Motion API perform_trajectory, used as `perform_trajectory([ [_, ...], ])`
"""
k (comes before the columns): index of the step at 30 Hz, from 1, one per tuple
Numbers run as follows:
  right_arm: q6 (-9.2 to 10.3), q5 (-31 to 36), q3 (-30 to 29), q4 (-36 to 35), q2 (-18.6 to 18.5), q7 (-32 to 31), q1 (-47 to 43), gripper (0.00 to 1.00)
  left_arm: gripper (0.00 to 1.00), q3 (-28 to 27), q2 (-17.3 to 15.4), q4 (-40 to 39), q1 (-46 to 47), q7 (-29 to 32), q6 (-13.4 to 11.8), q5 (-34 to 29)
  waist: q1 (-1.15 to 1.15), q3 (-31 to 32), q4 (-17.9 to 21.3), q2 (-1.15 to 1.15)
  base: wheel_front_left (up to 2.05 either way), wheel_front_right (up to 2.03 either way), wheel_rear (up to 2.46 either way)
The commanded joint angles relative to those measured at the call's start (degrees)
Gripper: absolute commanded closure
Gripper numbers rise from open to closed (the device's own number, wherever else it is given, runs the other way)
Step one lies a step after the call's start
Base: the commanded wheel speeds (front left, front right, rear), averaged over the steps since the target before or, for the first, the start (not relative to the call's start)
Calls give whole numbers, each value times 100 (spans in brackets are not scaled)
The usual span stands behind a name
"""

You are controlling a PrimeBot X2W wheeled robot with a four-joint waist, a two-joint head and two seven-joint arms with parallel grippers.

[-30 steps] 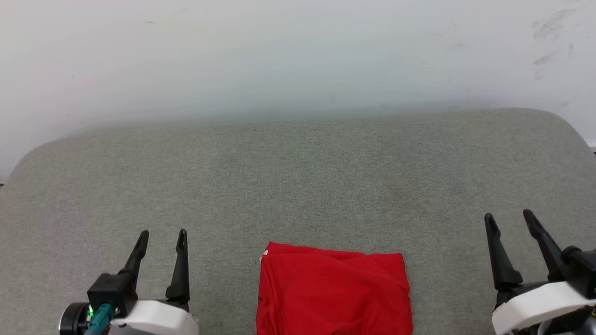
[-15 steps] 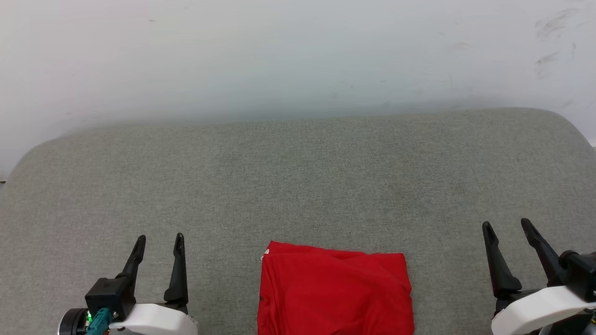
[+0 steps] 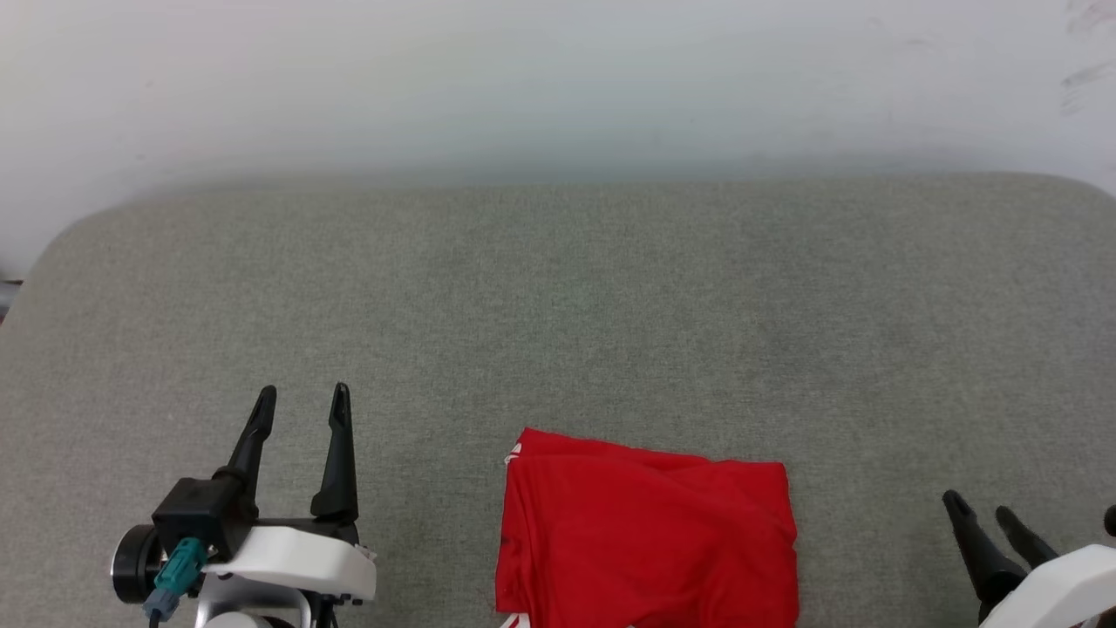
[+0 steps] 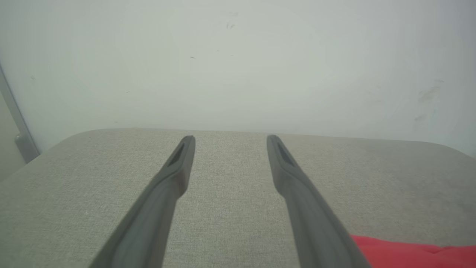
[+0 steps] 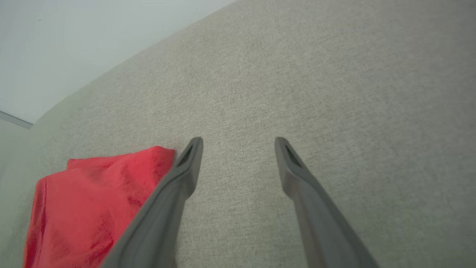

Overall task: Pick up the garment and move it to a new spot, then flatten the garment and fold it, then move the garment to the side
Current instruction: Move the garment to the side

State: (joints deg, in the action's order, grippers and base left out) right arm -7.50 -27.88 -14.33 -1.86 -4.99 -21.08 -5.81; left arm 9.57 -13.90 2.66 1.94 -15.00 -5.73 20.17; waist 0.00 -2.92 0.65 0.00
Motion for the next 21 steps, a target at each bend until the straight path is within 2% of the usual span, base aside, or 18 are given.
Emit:
perform_trajectory([
  [1,3,-176,-2,64,-28,-176,109,0,0,-19,25,-21,104,-24,38,-37,0,-182,-97,0,0,0,0],
  [9,3,-1248,707,321,-47,-1504,268,0,0,-104,192,-40,402,-23,219,-182,0,-656,-326,0,0,0,0],
  [15,6,-1678,1171,741,17,-2076,414,0,0,-189,296,-4,556,-19,342,-267,0,-893,-423,0,0,0,0],
  [20,9,-1738,1413,1266,7,-2327,584,0,0,-265,350,31,663,-19,420,-333,0,-1040,-445,0,0,0,0],
  [21,10,-1737,1450,1341,14,-2379,595,16,0,-285,365,38,674,-19,435,-340,0,-1052,-443,0,0,0,0],
])
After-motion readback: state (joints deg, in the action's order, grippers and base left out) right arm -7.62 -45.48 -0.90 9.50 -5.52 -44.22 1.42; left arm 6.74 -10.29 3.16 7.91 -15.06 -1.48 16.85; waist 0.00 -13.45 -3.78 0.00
